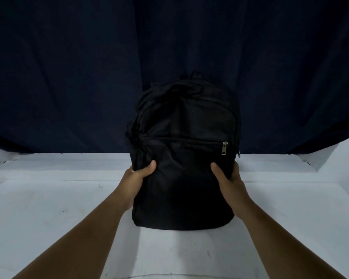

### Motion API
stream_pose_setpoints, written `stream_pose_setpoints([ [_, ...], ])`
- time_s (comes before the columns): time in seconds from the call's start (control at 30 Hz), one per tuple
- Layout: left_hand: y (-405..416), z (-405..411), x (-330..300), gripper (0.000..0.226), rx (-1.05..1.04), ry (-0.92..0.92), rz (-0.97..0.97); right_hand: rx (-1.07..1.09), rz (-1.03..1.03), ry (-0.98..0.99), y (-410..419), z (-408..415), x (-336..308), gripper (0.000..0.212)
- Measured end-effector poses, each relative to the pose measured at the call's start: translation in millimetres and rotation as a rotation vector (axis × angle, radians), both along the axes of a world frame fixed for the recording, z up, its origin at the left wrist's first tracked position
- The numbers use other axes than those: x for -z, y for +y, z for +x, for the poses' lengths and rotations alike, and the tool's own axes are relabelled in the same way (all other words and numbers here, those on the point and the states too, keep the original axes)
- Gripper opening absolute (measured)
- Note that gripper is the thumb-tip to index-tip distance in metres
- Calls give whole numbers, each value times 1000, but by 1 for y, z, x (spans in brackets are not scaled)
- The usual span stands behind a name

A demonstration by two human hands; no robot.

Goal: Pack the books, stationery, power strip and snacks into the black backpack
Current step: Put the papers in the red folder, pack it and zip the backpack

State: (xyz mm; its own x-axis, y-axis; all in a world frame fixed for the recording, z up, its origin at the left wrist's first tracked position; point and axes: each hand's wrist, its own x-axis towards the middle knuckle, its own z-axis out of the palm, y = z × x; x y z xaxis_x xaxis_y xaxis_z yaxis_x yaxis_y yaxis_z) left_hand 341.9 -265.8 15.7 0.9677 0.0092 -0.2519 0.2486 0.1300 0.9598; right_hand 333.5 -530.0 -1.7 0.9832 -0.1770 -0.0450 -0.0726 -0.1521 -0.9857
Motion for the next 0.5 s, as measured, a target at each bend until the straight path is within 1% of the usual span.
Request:
stream_pose_setpoints([
  [0.13, 1, 3, 3, 50, 17, -12, 14, 23, -32, -25, 3, 2, 3, 87],
  [0.23, 1, 2, 4, 56, 13, -9, 35, 24, -36, -36, 2, 2, 3, 83],
  [0.33, 1, -5, 6, 54, -7, -8, 159, -18, -38, -42, -1, -1, 2, 82],
  [0.4, -1, -13, 8, 42, -96, -35, 255, -66, -56, -30, -4, -6, 1, 85],
  [0.43, -2, -18, 8, 38, -139, -61, 298, -85, -69, -15, -7, -9, 2, 85],
  [0.5, 6, -38, 26, 37, -176, -124, 440, -95, -83, 15, -17, -24, 8, 81],
])
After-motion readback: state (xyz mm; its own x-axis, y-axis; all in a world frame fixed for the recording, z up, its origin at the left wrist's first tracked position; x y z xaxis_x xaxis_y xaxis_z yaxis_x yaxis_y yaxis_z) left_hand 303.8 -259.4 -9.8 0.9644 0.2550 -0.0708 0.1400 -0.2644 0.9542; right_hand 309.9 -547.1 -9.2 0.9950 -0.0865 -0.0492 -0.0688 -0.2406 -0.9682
